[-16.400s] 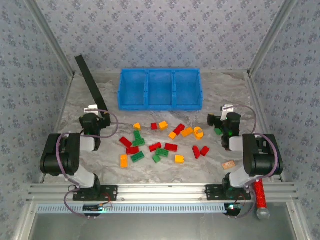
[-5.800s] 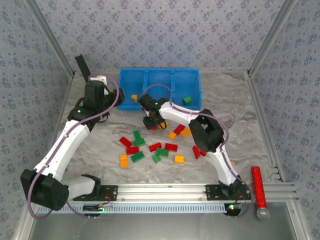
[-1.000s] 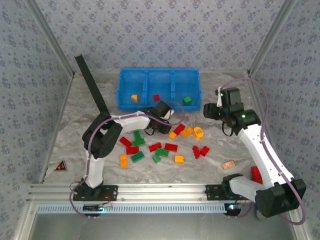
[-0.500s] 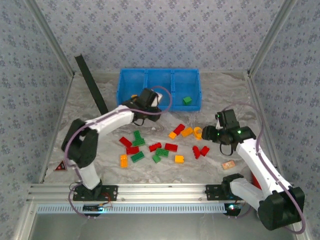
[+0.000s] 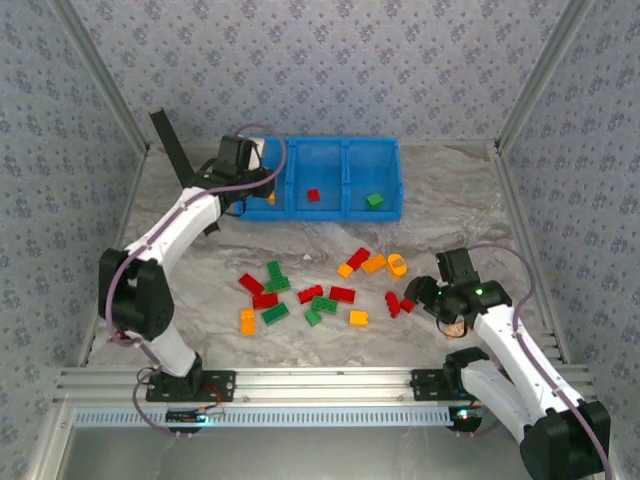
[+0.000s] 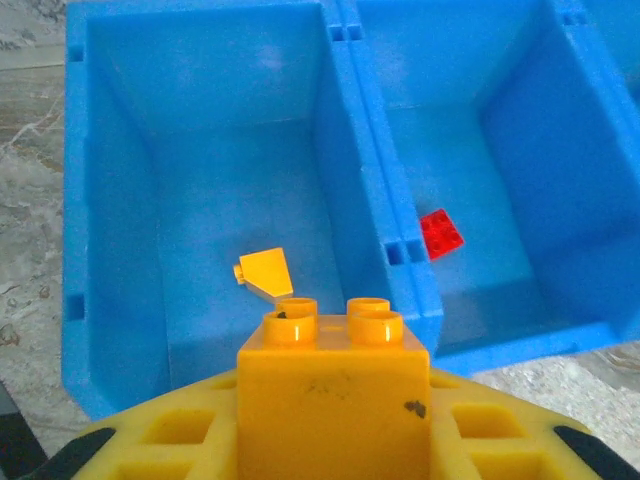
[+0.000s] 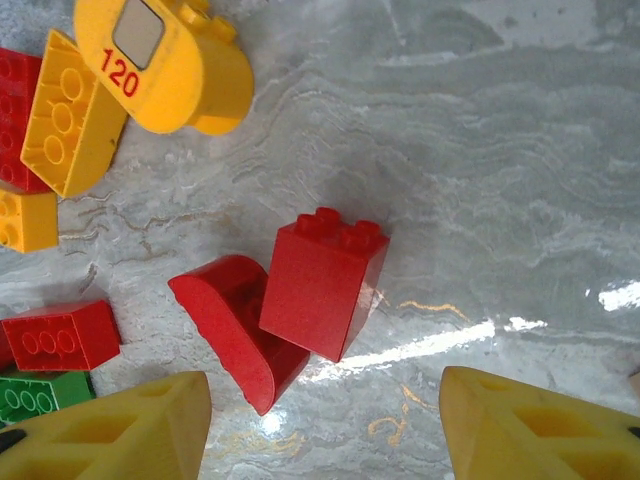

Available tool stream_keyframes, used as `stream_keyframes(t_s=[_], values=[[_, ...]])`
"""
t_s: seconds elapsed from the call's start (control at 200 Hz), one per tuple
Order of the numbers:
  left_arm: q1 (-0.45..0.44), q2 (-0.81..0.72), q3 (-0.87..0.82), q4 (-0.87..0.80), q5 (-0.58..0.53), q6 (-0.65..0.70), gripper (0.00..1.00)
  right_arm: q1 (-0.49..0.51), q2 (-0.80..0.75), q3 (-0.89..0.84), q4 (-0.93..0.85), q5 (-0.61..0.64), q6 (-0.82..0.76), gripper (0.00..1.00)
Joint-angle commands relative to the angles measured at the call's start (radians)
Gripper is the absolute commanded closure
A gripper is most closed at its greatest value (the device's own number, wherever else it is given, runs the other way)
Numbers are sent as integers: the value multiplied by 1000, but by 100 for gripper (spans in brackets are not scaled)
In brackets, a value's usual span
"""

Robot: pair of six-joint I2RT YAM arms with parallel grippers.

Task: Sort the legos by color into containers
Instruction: Place the lego in the container, then pick up the lego from the bottom-right of the table.

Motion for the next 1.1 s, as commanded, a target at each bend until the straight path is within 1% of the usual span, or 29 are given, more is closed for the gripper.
stream_keyframes(t_s=[0.0, 0.18, 0.35, 0.51, 0.73, 0.825, 0.905, 0.95, 1.095], values=[[24, 98, 87, -23, 39, -11, 76, 7, -5, -21, 1, -12, 68, 36], [52, 259, 221, -47, 42, -21, 76, 5, 9, -35, 26, -9, 86, 35], [58, 383, 317, -77, 45, -21, 76, 6, 40, -45, 48, -3, 88, 34], [64, 465, 374, -101, 39, -18, 76, 5, 95, -45, 118, -17, 73, 33], [68, 530, 420, -130, 41, -18, 74, 4, 184, 1, 154, 1, 28, 32], [67, 541, 429, -140, 41, -19, 70, 4, 226, 1, 170, -13, 18, 32], [67, 548, 434, -148, 39, -25, 62, 5, 255, 0, 169, -11, 8, 32], [67, 550, 433, -150, 39, -27, 57, 5, 266, -2, 199, -3, 6, 32], [68, 539, 427, -153, 32, -23, 47, 3, 290, -3, 213, 6, -8, 32]])
